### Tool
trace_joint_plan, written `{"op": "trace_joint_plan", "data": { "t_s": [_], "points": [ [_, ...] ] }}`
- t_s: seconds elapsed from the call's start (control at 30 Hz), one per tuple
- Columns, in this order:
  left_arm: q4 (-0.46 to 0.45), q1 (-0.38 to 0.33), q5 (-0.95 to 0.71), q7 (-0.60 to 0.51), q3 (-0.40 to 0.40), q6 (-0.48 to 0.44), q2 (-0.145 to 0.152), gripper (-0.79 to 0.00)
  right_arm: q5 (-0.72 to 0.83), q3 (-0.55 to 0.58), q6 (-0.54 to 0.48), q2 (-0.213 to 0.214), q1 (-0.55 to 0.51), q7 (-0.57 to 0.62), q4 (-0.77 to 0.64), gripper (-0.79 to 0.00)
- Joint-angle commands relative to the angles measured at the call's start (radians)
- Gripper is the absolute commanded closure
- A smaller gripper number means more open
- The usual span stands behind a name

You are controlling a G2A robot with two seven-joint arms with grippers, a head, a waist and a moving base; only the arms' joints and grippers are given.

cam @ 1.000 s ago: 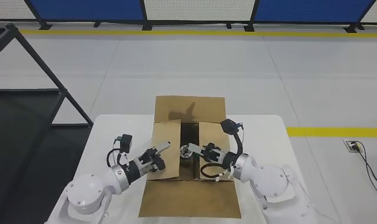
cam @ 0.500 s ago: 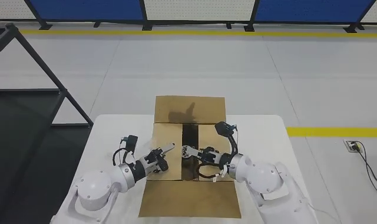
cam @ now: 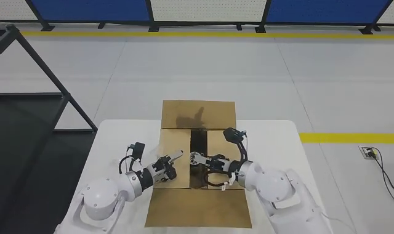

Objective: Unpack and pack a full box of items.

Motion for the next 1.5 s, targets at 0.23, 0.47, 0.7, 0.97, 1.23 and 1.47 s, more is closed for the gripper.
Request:
{"op": "trace_joint_plan", "data": {
  "t_s": [0.23, 0.47, 0.7, 0.97, 1.23, 1.47],
  "points": [
    [-0.051, 0.027, -0.016, 0.010, -0.026, -0.018, 0.005, -0.785, 0.052, 0.040, -0.042, 0.010, -0.039, -0.021, -0.057, -0.785],
    [-0.137, 0.069, -0.021, 0.006, -0.071, -0.036, 0.014, -0.785, 0.145, 0.100, -0.102, 0.024, -0.089, 0.008, -0.129, -0.785],
    [-0.228, 0.130, -0.044, 0.002, -0.141, -0.062, 0.024, -0.785, 0.226, 0.155, -0.141, 0.033, -0.114, 0.036, -0.148, -0.785],
    [-0.228, 0.130, -0.044, 0.002, -0.141, -0.062, 0.024, -0.785, 0.226, 0.155, -0.141, 0.033, -0.114, 0.036, -0.148, -0.785],
    [-0.174, 0.101, -0.098, 0.071, -0.169, -0.063, 0.021, -0.785, 0.311, 0.185, -0.159, 0.040, -0.135, 0.036, -0.183, -0.785],
    [-0.034, -0.049, -0.026, 0.033, -0.172, -0.067, 0.030, -0.785, 0.404, 0.306, -0.116, 0.064, -0.248, 0.115, -0.287, -0.785]
  ]
}}
